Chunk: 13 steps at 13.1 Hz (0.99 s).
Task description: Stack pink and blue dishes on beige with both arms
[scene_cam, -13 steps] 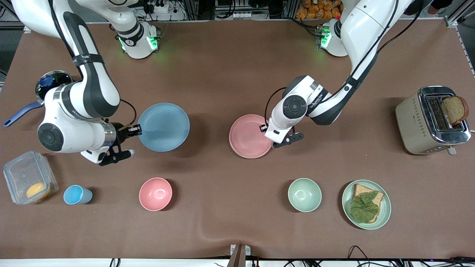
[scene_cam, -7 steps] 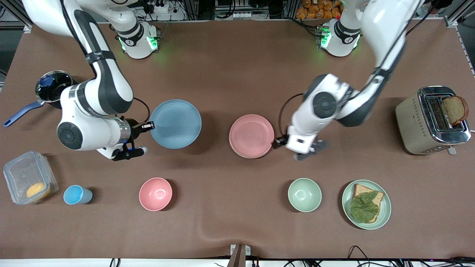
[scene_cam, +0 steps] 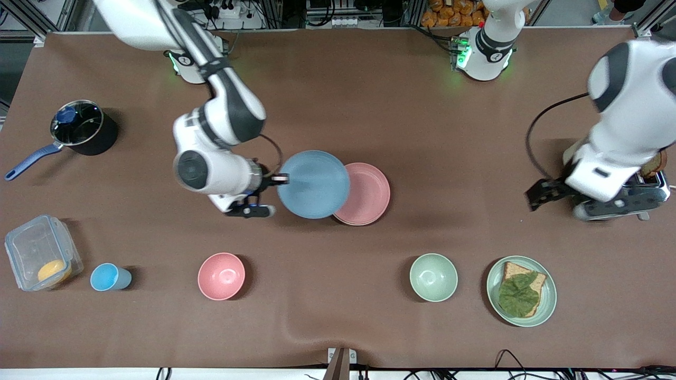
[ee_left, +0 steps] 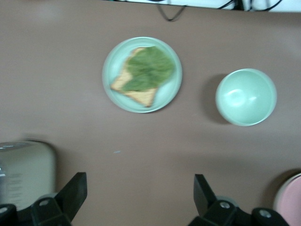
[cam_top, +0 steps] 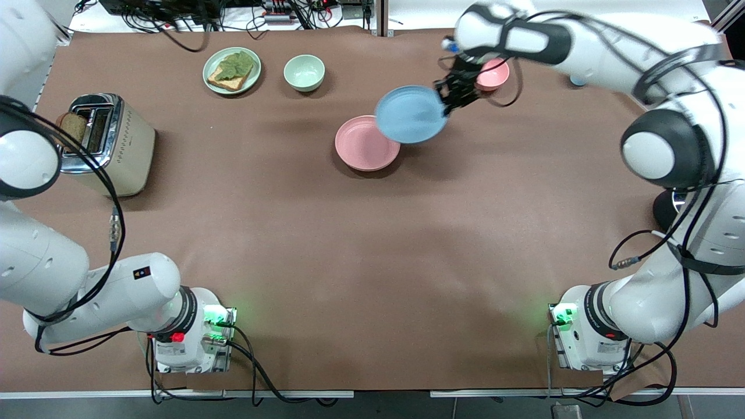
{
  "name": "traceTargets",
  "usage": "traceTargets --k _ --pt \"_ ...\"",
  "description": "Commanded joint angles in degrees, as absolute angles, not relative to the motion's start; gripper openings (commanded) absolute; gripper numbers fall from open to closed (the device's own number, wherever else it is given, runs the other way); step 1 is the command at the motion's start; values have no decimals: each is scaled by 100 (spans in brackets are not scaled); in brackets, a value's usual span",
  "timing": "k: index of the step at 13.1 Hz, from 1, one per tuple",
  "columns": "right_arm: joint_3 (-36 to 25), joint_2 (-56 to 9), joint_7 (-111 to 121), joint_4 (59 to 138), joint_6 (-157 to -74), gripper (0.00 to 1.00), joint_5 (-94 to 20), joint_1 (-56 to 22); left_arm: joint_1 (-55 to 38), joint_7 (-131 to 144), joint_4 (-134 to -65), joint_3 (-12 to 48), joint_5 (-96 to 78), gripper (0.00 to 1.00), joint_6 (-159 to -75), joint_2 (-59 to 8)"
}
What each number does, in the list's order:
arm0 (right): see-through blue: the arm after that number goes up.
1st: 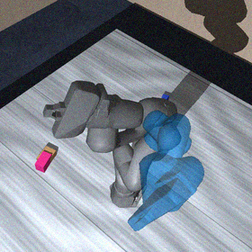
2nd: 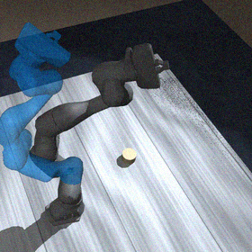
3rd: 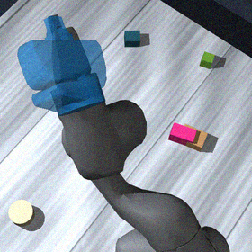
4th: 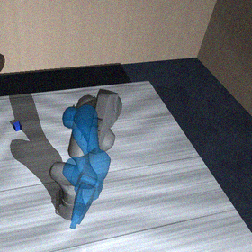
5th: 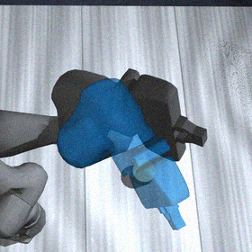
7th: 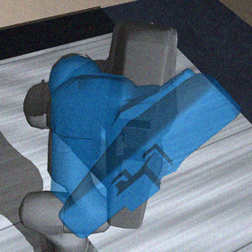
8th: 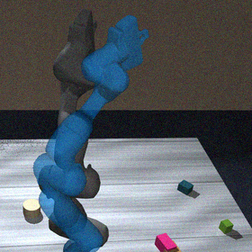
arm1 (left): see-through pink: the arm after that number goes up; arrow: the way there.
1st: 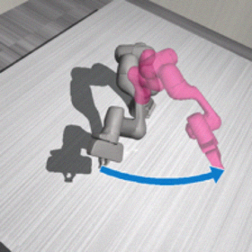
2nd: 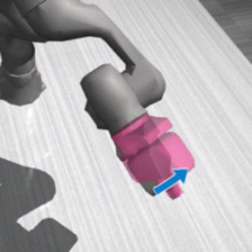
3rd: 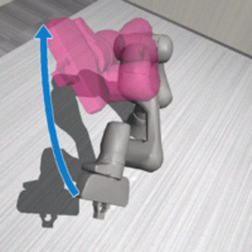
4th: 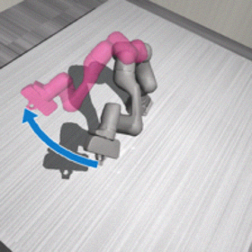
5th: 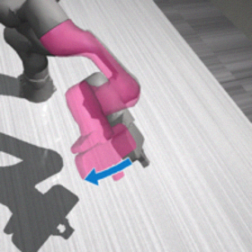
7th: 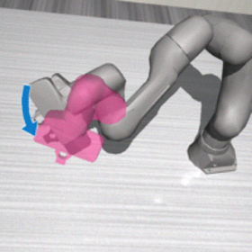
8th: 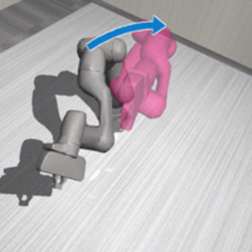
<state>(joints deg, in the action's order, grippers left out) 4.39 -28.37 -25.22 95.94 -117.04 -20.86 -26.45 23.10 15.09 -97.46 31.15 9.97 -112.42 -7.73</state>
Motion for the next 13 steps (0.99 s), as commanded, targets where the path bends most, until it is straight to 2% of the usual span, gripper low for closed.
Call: traceTargets --k 1,2,4,5,6,7,8,9,10,13 --pt "369 -3180 -3145 9353 -12154 0 -2538 -3128 2391 1230 -9136 3164 905 100 -10008 -483" --pt "369 -3303 -3190 9256 -12181 0 -2679 -3259 2391 1257 -8749 3164 897 100 -9428 -492" --pt "369 -3488 -3199 9220 -12574 0 -2733 -3401 2513 1231 -8421 3164 775 100 -8844 -388" --pt "369 -3585 -3199 9220 -12734 0 -2725 -3506 2401 1196 -8542 2894 460 100 -8842 -13" --pt "352 -3621 -3173 9211 -12744 0 -2707 -3542 1825 1195 -8656 2343 292 100 -8842 78" --pt "352 -3612 -3147 9202 -12718 9 -2672 -3455 1297 1204 -8709 1729 290 100 -8798 140" --pt "325 -3595 -3155 9150 -12657 36 -2698 -3393 796 1195 -8762 1253 281 100 -8763 175" --pt "316 -3569 -3173 9141 -12526 80 -2707 -3279 243 1195 -8780 630 290 100 -8728 193" --pt "316 -3551 -3129 9141 -12394 100 -2681 -3244 -180 1187 -8772 163 290 100 -8728 202" --pt "229 -3288 -2719 9141 -11684 100 -2323 -2797 -893 1134 -8780 -612 290 100 -8675 246"
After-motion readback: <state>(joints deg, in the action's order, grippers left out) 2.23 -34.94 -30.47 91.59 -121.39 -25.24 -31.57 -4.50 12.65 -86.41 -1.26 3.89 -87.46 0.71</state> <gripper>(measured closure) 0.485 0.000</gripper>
